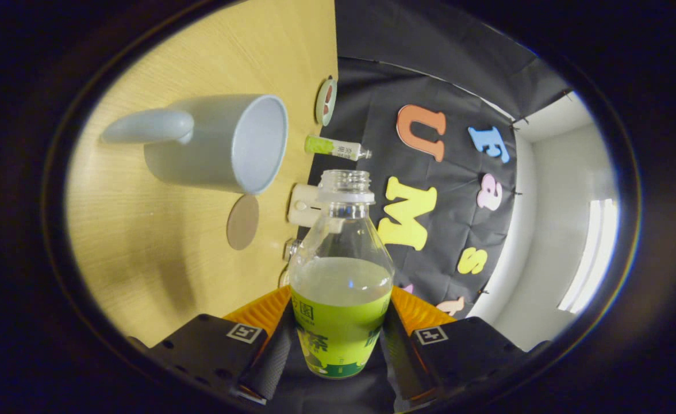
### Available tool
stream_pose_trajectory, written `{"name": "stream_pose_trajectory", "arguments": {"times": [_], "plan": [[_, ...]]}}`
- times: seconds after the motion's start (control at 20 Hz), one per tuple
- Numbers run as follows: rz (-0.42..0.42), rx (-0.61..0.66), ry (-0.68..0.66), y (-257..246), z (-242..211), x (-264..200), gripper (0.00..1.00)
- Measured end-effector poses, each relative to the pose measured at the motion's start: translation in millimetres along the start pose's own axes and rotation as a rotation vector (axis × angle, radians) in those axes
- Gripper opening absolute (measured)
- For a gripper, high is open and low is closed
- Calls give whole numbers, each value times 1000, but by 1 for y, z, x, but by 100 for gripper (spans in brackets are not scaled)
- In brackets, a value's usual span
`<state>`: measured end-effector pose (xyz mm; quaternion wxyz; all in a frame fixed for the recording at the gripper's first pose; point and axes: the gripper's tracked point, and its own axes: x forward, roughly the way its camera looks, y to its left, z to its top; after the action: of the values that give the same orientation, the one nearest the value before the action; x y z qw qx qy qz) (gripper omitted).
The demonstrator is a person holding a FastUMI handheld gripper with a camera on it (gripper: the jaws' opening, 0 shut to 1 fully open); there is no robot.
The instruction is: Take the bottle from table, then pour the juice into the cup, finally place the bottle on the coaster
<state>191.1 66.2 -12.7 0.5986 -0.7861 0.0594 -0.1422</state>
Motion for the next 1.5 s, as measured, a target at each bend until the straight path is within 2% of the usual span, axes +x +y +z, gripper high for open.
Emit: {"name": "stream_pose_trajectory", "arguments": {"times": [0.45,0.6,1.5], "plan": [[-42,-157,8,-14,7,-4,81],[-86,-207,12,-28,6,-7,81],[-179,-360,-7,-74,9,-6,81]]}}
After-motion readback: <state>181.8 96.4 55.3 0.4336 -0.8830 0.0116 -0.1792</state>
